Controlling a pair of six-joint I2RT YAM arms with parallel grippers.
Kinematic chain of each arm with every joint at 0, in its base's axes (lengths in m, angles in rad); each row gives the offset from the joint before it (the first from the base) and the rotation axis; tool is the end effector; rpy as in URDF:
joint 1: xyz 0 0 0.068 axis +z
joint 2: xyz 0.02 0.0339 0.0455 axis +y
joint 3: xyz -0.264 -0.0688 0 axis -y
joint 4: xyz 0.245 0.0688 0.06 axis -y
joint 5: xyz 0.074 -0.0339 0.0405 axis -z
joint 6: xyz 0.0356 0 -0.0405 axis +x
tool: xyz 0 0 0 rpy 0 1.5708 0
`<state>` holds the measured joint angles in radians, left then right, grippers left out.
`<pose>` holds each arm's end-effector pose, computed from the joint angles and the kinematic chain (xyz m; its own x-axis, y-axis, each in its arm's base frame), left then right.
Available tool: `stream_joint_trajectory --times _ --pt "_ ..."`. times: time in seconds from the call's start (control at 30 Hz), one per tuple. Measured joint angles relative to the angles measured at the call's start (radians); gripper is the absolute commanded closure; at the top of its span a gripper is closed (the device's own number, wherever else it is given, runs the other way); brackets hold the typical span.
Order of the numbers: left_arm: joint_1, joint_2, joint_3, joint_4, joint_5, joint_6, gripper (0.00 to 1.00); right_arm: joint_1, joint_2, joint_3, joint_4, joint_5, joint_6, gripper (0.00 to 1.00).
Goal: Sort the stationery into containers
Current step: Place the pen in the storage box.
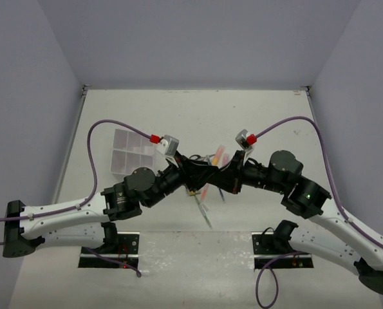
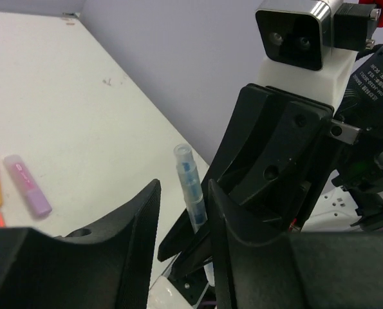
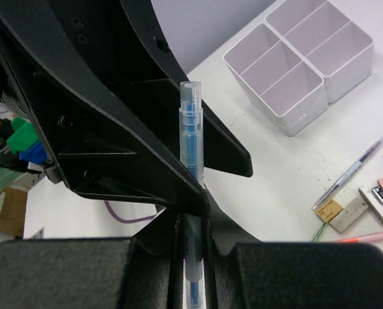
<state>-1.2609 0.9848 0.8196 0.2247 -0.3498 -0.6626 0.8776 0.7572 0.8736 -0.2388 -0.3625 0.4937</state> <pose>0.0826 -0.2180 0.3587 -0.4719 -0.4213 -0.7745 0.6343 0.4479 -0.6301 0.0996 0.1396 0.3698 -0.5161 0.0721 -0.8535 -0.7944 0.3322 0.5085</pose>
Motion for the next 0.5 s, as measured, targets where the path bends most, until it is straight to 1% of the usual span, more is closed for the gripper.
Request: stream_joint_trajectory --times 0.07,0.1,0.13,0.17,0.27,0.3,0.47,0.5 --pt "-0.002 0.012 0.002 -0.006 0.0 0.001 0.61 0.001 0.004 -0.022 0.013 -0.006 0.006 1.0" --pt "-0.002 0.018 0.002 -0.007 -0.005 0.002 0.58 0.002 0.004 -0.029 0.019 -0.011 0.008 1.0" --pt "-0.002 0.02 0.002 -0.009 -0.008 0.002 0.59 0.003 0.004 -0.035 0.023 -0.02 0.01 1.0" --pt "-0.002 0.021 0.002 -0.01 -0.01 0.002 0.65 0.005 0.004 -0.039 0.029 -0.025 0.011 1.0" --pt "-0.003 0.022 0.003 -0.007 -0.01 0.001 0.97 0.011 0.009 -0.044 0.049 -0.045 0.014 1.0" --pt "-0.004 0.022 0.005 -0.005 -0.004 -0.001 1.0 0.012 0.014 -0.047 0.053 -0.049 0.014 1.0" --pt "-0.007 0.034 0.017 -0.005 -0.008 -0.013 1.0 0.013 0.021 -0.055 0.077 -0.042 0.0 0.99" --pt "-0.007 0.036 0.018 -0.007 -0.013 -0.009 1.0 0.013 0.021 -0.056 0.075 -0.037 -0.004 0.87"
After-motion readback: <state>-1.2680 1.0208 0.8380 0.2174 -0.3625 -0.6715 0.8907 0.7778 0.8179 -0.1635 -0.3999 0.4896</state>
